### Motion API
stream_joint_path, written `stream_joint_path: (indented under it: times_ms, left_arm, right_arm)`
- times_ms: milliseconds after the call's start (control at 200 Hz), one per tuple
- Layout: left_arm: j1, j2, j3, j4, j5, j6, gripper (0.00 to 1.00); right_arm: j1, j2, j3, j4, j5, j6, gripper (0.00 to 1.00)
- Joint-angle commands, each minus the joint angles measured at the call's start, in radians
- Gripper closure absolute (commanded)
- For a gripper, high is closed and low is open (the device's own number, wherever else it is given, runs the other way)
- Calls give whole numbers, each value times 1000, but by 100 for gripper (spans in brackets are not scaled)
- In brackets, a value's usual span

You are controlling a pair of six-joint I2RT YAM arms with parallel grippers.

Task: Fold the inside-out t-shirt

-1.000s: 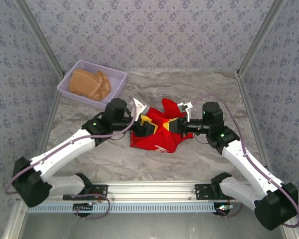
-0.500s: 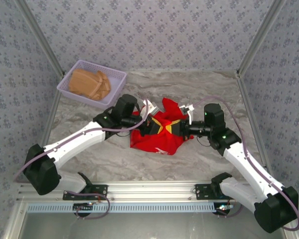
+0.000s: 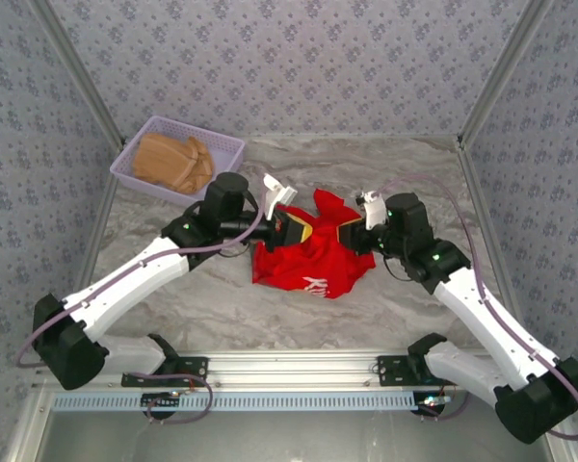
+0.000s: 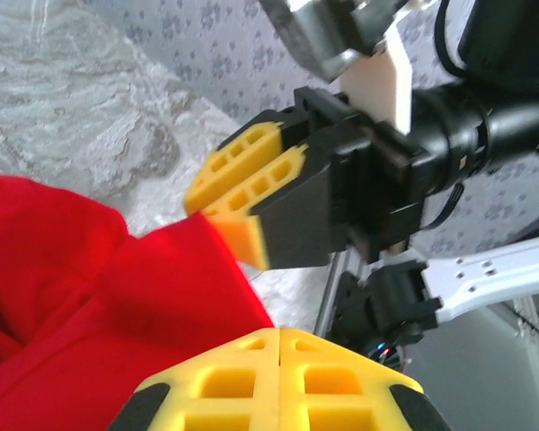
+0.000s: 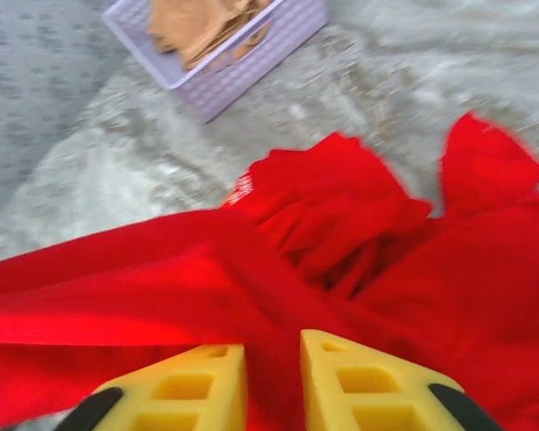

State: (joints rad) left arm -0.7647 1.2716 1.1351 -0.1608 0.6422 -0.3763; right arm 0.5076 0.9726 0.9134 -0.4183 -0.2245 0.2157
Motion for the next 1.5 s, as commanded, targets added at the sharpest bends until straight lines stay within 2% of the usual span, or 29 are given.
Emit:
stream_joint_path:
  times_ms: [0,70,130,295,395,515,565,690,794,844,864,984,1064,1129,1219,1364,1499]
  left_arm:
    - [7,-8,56,-14,-23,-147,100]
    - [11,-5,75,-37,-59,-200,100]
    - [10,-9,73,-28,-85,-239,100]
    - [14,-5,98,-82,-179,-274,100]
    - [14,11,122,-117,-205,-298,100]
    - [14,8,114,-95,-196,-320,100]
    - [14,4,110,-95,-198,-321,100]
    - [13,-6,98,-92,-202,-323,100]
    - [13,-11,93,-88,-201,-320,100]
    - [14,-12,92,-86,-202,-317,100]
    - [14,-12,91,-86,-201,-314,100]
    - [20,-9,94,-91,-217,-296,100]
    - [41,-7,94,-89,-252,-283,100]
    - [65,-5,90,-94,-325,-263,100]
    - [103,5,77,-93,-405,-235,88]
    - [121,-17,61,-109,-364,-163,60]
    - [120,-102,-23,-104,-342,-136,52]
  right_arm:
    - [56,11,88,-107,299,-46,68]
    - [85,3,113,-147,352,-80,64]
    - [113,-31,102,-148,328,-122,62]
    - [178,-179,-3,-49,-9,-139,61]
    - [250,-189,-42,17,-97,-114,61]
    - [335,-112,-56,106,-53,-83,60]
    - [354,-66,-45,115,16,-73,59]
    - [359,24,-34,173,145,-36,55]
    - [358,84,-29,230,181,-27,54]
    - [358,98,-29,257,178,-26,57]
    - [358,101,-31,267,162,-26,61]
    - [325,76,-52,269,36,-14,100]
    - [279,26,-79,254,-95,-7,100]
    - [231,-33,-113,267,-199,19,100]
    - [157,-103,-175,371,-350,102,100]
    - [34,-142,-250,561,-482,269,100]
    - [-27,-116,-277,654,-524,333,100]
